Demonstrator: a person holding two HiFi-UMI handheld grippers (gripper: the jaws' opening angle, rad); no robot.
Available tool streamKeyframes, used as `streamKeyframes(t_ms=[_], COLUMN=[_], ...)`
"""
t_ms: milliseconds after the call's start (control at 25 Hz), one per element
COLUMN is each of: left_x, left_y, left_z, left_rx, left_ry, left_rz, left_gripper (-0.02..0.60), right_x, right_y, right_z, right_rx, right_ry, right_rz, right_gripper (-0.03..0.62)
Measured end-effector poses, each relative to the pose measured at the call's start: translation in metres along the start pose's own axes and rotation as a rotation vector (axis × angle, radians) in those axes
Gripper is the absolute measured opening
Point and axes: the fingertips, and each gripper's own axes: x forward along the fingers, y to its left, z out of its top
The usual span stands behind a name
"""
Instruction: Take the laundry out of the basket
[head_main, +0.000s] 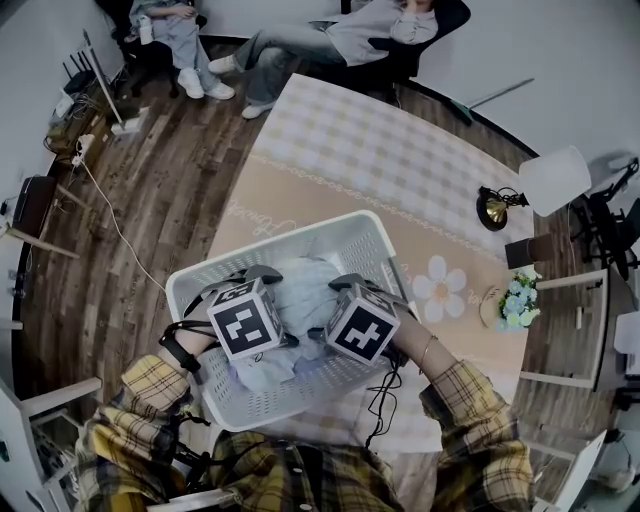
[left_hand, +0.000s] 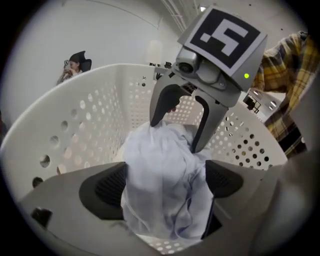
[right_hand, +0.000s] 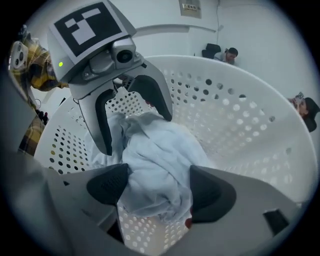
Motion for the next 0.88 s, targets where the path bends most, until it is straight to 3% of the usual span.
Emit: streamKeyframes(t_ms=[160, 360, 400, 480, 560, 680, 760, 880], left_x=[0.014, 0.024, 0.026, 0.027, 0.025, 0.02, 0.018, 0.013], left_y=[0.0, -0.009, -0.009, -0.007, -0.002, 0.011, 0.014, 0.016], left_z=[-0.016, -0.033, -0.034, -0.034, -0.033, -0.031, -0.029, -0.024], left_rx=[-0.004, 0.052, 0.051, 0.048, 0.062, 0.081, 0.06, 0.027], left_ry=[0.093, 0.179, 0.183, 0.186, 0.19, 0.194, 0.194, 0.182], left_rz=[-0.019, -0.041, -0.041, -0.032, 0.009, 0.101, 0.105, 0.107], left_gripper=[0.517, 0.517, 0.513, 0.491, 0.411, 0.163, 0.11, 0.083], right_x=[0.016, 0.023, 0.024, 0.026, 0.025, 0.021, 0.018, 0.011], right_y=[-0.001, 0.0, -0.001, -0.002, -0.003, -0.005, -0.005, -0.007], right_z=[-0.006, -0.008, -0.009, -0.01, -0.009, -0.005, -0.001, 0.003], right_rx=[0.016, 0.034, 0.032, 0.026, 0.033, 0.057, 0.075, 0.095], right_ry=[0.034, 0.057, 0.06, 0.062, 0.052, 0.017, -0.006, -0.03], right_rz=[0.035, 0.044, 0.042, 0.041, 0.036, 0.037, 0.04, 0.029], right_gripper=[0.416, 0.397, 0.381, 0.286, 0.194, 0.107, 0.098, 0.094])
